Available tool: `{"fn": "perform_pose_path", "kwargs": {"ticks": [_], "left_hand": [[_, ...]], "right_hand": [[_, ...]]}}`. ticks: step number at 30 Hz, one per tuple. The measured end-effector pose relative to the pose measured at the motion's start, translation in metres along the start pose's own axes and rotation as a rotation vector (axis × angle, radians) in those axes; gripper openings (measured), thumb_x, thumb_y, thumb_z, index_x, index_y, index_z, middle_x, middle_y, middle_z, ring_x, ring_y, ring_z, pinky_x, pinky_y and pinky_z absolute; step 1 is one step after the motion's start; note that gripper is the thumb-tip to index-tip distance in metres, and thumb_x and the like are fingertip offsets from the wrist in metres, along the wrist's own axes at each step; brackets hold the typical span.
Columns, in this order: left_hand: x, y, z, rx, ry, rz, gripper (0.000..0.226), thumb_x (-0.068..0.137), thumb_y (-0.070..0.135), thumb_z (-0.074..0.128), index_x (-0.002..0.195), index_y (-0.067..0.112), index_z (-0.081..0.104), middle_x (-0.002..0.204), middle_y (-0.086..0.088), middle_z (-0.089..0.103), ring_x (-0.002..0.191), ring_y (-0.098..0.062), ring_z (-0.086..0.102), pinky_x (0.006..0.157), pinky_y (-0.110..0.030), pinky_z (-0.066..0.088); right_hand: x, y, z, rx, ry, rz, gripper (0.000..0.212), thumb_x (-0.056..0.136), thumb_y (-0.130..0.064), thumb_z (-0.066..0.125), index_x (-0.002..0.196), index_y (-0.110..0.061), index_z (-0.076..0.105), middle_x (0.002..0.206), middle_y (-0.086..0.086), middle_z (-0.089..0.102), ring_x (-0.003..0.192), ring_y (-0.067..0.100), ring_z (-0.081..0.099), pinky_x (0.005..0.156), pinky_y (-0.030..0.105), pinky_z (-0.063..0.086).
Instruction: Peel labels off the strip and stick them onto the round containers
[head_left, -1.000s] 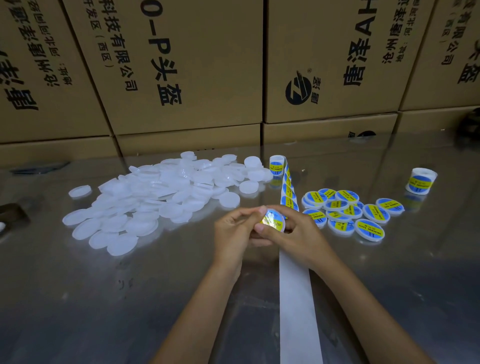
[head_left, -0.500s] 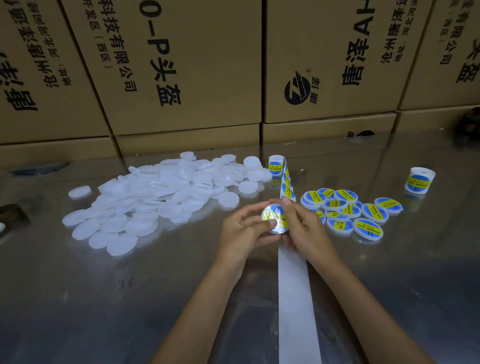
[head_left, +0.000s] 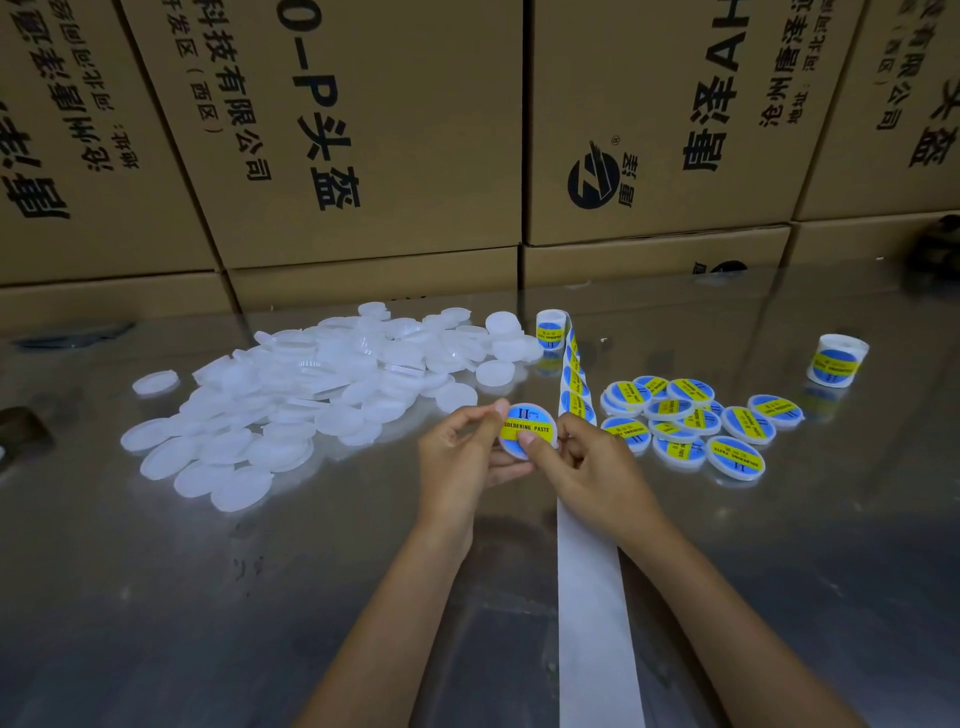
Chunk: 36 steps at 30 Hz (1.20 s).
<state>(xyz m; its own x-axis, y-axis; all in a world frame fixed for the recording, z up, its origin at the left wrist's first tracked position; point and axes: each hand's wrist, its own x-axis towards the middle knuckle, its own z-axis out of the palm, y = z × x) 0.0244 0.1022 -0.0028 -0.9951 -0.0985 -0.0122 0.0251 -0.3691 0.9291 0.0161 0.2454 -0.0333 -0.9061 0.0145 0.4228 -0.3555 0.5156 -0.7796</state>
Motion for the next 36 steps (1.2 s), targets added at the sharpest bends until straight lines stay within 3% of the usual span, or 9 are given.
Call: {"fn": "perform_pose_path", "kwargs": {"ticks": [4, 8, 14, 17, 21, 24, 26, 31, 36], "left_hand": [[-0.001, -0.001, 0.003, 0.033, -0.131, -0.034, 0.026, 0.095, 0.000, 0.063, 0.120, 0.005, 0.067, 0.102, -0.015, 0.076, 0.090, -0.032, 0.075, 0.072, -0.030, 0.062], [0.002, -0.002, 0.003, 0.042, -0.180, -0.039, 0.036, 0.091, -0.007, 0.065, 0.125, 0.004, 0.063, 0.105, -0.017, 0.075, 0.088, -0.030, 0.076, 0.072, -0.028, 0.061], [0.008, -0.004, -0.003, 0.060, -0.244, -0.022, 0.036, 0.093, -0.002, 0.064, 0.127, 0.008, 0.064, 0.107, -0.012, 0.076, 0.085, -0.023, 0.075, 0.071, -0.027, 0.061], [0.010, -0.010, -0.001, 0.130, -0.217, 0.001, 0.029, 0.099, 0.007, 0.058, 0.127, 0.014, 0.065, 0.107, -0.011, 0.076, 0.078, -0.017, 0.072, 0.064, -0.027, 0.060], [0.020, -0.021, -0.009, 0.378, -0.022, 0.091, 0.025, 0.102, 0.007, 0.053, 0.123, 0.010, 0.067, 0.090, -0.006, 0.071, 0.066, -0.010, 0.060, 0.061, -0.023, 0.056], [0.029, -0.024, -0.024, 0.600, 0.100, 0.163, 0.029, 0.096, 0.001, 0.052, 0.117, 0.011, 0.071, 0.097, -0.004, 0.071, 0.083, -0.014, 0.064, 0.086, -0.036, 0.058], [0.032, -0.024, -0.030, 0.666, 0.151, 0.185, 0.028, 0.095, 0.002, 0.054, 0.112, 0.012, 0.073, 0.100, -0.004, 0.072, 0.095, -0.018, 0.067, 0.092, -0.041, 0.056], [0.036, -0.025, -0.038, 0.936, 0.113, 0.291, 0.035, 0.095, 0.000, 0.051, 0.125, 0.010, 0.066, 0.120, -0.007, 0.061, 0.115, -0.023, 0.060, 0.099, -0.025, 0.042], [0.048, -0.026, -0.037, 1.098, 0.095, 0.281, 0.041, 0.103, 0.013, 0.045, 0.143, 0.007, 0.049, 0.143, -0.013, 0.045, 0.132, -0.027, 0.043, 0.109, -0.031, 0.031]], "right_hand": [[0.003, 0.002, -0.003, -0.090, 0.079, 0.038, 0.054, 0.099, -0.044, 0.050, 0.055, -0.019, 0.030, 0.044, -0.005, 0.034, 0.047, 0.012, 0.032, 0.048, 0.024, 0.022], [0.006, 0.002, -0.006, -0.066, 0.075, 0.079, 0.057, 0.101, -0.042, 0.048, 0.053, -0.017, 0.030, 0.043, -0.005, 0.028, 0.047, 0.011, 0.028, 0.048, 0.024, 0.023], [0.006, -0.008, -0.020, 0.458, -0.207, 0.413, 0.048, 0.090, -0.053, 0.061, 0.065, -0.013, 0.052, 0.044, 0.002, 0.036, 0.038, 0.012, 0.027, 0.037, 0.019, 0.024], [0.005, -0.010, -0.024, 0.510, -0.308, 0.473, 0.042, 0.090, -0.051, 0.062, 0.070, -0.015, 0.055, 0.046, 0.003, 0.038, 0.040, 0.013, 0.025, 0.038, 0.019, 0.021], [0.011, -0.008, -0.023, 0.610, -0.104, 0.623, 0.038, 0.096, -0.046, 0.057, 0.077, -0.012, 0.058, 0.050, 0.001, 0.043, 0.041, 0.012, 0.030, 0.038, 0.020, 0.022], [0.015, 0.003, -0.030, 0.800, 0.128, 0.722, 0.031, 0.102, -0.035, 0.049, 0.083, -0.012, 0.056, 0.052, -0.001, 0.043, 0.043, 0.010, 0.030, 0.040, 0.020, 0.025], [0.016, 0.008, -0.034, 0.950, 0.217, 0.763, 0.025, 0.104, -0.028, 0.047, 0.088, -0.011, 0.056, 0.056, 0.000, 0.043, 0.046, 0.010, 0.031, 0.041, 0.019, 0.027], [0.015, 0.007, -0.032, 0.980, 0.234, 0.780, 0.015, 0.101, -0.019, 0.050, 0.094, -0.009, 0.059, 0.058, 0.001, 0.046, 0.048, 0.010, 0.035, 0.044, 0.020, 0.035], [0.016, 0.003, -0.028, 0.791, 0.254, 0.718, 0.012, 0.095, -0.006, 0.051, 0.095, -0.006, 0.063, 0.060, 0.005, 0.050, 0.047, 0.013, 0.039, 0.047, 0.024, 0.037]]}}
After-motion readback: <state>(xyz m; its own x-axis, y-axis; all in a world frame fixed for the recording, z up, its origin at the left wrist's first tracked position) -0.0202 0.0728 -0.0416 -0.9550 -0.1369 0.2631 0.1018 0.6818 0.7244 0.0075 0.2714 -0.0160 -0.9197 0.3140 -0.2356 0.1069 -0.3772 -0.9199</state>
